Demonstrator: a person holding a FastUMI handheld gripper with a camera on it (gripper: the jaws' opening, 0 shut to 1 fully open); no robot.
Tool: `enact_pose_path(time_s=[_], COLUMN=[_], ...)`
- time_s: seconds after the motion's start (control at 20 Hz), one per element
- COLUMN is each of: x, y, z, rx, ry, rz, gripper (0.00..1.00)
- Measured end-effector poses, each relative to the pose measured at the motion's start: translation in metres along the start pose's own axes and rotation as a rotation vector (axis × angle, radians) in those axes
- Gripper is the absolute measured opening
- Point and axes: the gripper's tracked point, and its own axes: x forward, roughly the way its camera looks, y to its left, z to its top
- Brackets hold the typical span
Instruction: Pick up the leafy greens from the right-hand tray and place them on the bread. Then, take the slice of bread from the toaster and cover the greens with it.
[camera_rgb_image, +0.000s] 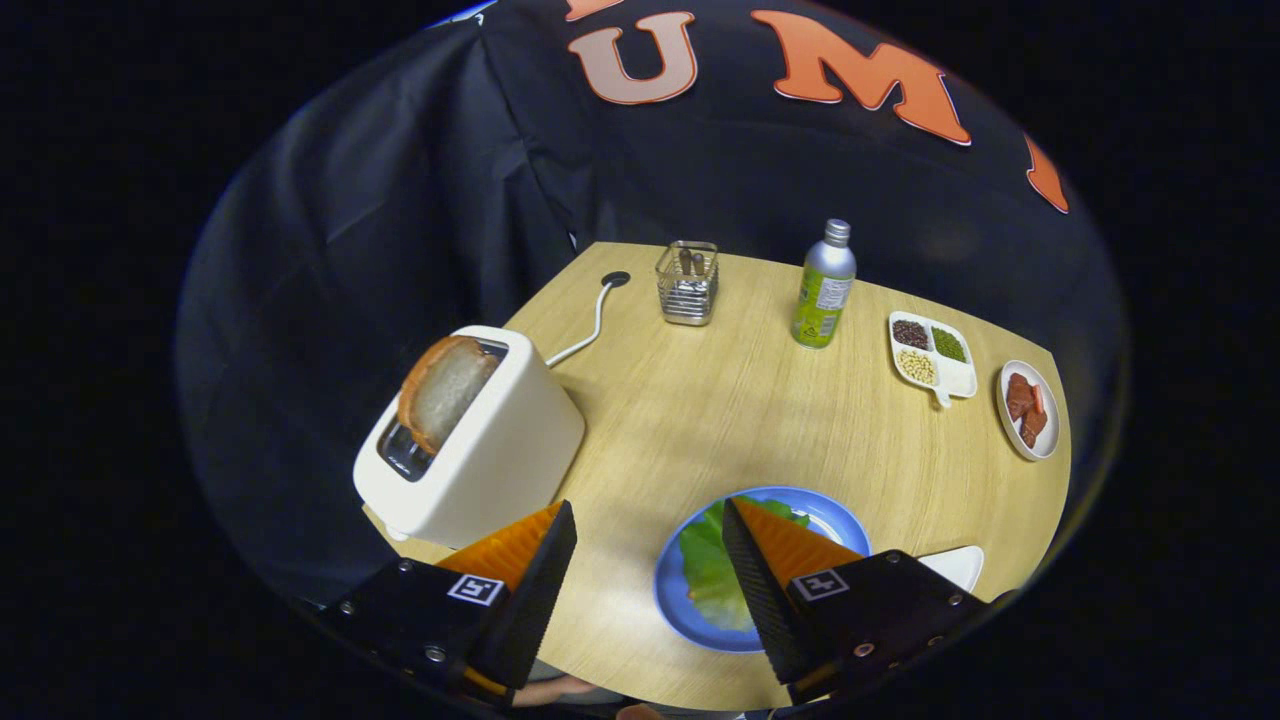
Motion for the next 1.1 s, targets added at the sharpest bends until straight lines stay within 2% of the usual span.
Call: enact_pose_path(time_s=[0.25, 0.5, 0.75, 0.9, 1.0, 1.1], x=[-0.012, 0.002, 0.037, 0.054, 0.058, 0.062], y=[0.07, 0.124, 0.142, 0.142, 0.139, 0.132], z=[0.035, 0.054, 0.049, 0.051, 0.049, 0.049], rx=[0.002, -0.013, 0.002, 0.037, 0.078, 0.108], ry=[0.017, 0.047, 0.134, 0.141, 0.162, 0.169], rz=[0.106, 0.129, 0.063, 0.022, 0.002, -0.031], gripper=[0.94, 0.95, 0.86, 0.79, 0.71, 0.57])
